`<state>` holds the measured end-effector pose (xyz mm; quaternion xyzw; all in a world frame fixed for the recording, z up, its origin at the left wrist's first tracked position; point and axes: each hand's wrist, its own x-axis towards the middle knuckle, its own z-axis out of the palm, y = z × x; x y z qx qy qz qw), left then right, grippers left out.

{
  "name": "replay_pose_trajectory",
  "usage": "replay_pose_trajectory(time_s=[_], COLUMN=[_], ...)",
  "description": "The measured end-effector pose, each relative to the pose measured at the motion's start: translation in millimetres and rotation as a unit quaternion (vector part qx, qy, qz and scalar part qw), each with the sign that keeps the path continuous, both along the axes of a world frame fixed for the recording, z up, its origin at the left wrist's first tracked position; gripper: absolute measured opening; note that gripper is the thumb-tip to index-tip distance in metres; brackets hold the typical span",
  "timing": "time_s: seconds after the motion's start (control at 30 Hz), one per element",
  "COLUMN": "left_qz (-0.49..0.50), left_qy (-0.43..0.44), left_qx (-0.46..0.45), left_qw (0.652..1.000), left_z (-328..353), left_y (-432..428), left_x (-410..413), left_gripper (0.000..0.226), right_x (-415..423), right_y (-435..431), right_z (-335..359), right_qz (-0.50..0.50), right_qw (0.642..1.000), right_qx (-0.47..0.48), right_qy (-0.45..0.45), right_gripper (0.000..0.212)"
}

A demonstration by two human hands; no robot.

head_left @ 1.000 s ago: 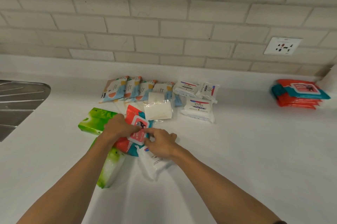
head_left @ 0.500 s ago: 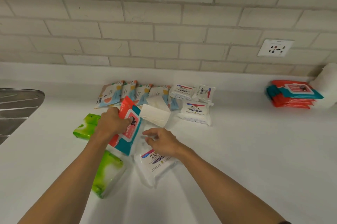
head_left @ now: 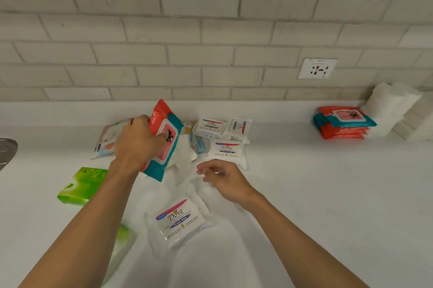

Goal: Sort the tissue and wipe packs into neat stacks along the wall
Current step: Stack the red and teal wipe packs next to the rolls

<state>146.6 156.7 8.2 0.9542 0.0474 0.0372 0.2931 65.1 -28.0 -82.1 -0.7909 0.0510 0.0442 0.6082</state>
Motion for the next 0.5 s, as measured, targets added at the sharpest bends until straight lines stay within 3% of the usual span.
replay_pose_trajectory(time_s=[0.23, 0.3, 0.5], left_qz=[-0.046, -0.055, -0.064], left_qy=[0.014, 0.038, 0.158], left_qx=[-0.073, -0.089, -0.134], left_qw=[0.996, 0.994, 0.976], left_z=[14.5, 15.0, -6.2], left_y=[-67.9, -84.7, -112.9], left_x=[0.5, 1.1, -5.9], left_gripper=[0.048, 0.044, 0.041], right_x=[1.2, 0.4, 4.0], right_y=[-48.9, -60.4, -82.2], right_z=[16.5, 15.7, 1.9], right_qz=[-0.031, -0.048, -0.058], right_qw=[0.993, 0.993, 0.997], right_qx=[0.102, 0.092, 0.016], right_qy=[0.054, 0.048, 0.051], right_gripper=[0.019, 0.024, 0.079])
